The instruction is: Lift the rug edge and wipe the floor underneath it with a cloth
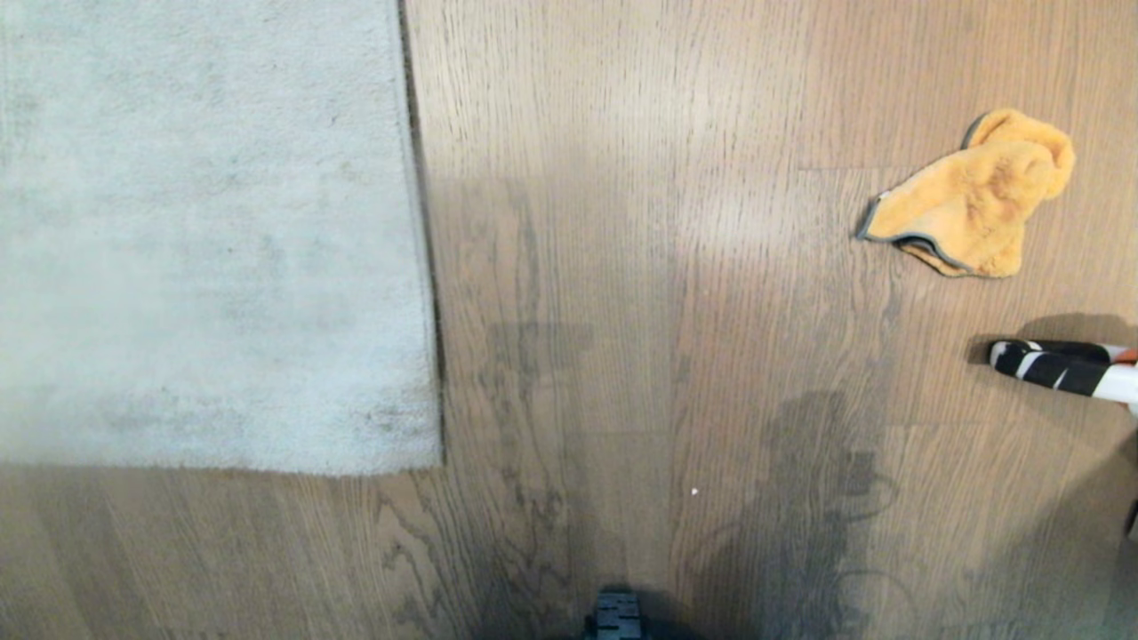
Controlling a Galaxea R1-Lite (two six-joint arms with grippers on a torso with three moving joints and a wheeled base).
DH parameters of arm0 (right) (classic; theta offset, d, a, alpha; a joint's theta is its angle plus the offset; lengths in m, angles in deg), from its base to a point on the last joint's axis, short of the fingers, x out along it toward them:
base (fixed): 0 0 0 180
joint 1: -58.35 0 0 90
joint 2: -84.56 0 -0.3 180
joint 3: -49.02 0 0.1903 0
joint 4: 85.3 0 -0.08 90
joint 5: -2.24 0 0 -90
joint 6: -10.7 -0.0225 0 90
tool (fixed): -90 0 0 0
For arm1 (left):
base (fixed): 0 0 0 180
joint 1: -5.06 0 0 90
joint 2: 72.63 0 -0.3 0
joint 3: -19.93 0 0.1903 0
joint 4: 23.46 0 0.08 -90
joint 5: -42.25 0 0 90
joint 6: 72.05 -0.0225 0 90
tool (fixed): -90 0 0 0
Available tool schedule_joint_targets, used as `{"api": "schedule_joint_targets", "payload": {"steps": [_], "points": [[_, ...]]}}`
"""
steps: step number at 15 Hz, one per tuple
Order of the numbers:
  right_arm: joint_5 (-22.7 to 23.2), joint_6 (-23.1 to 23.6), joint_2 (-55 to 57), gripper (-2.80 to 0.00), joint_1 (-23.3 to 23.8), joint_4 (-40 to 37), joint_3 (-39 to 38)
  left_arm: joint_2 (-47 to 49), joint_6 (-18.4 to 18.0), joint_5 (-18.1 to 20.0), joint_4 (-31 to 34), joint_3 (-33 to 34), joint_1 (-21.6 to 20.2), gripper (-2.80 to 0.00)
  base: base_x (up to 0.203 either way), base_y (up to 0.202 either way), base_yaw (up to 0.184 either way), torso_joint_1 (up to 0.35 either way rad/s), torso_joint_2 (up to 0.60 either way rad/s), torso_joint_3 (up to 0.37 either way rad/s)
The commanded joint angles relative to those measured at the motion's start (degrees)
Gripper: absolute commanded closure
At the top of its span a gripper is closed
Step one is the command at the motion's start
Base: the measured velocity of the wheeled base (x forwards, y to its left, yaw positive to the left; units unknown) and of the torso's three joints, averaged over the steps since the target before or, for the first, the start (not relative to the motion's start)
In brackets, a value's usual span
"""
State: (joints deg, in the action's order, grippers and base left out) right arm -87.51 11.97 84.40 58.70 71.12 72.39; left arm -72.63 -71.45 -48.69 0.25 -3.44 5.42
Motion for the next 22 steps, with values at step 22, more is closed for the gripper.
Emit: {"api": "schedule_joint_targets", "payload": {"steps": [22], "points": [[0.02,0.05,0.16,0.0,0.0,0.04,0.0,0.0,0.45,-0.03,0.01,0.0,0.0,0.0,0.0,0.0,0.0,0.0,0.0,0.033]]}}
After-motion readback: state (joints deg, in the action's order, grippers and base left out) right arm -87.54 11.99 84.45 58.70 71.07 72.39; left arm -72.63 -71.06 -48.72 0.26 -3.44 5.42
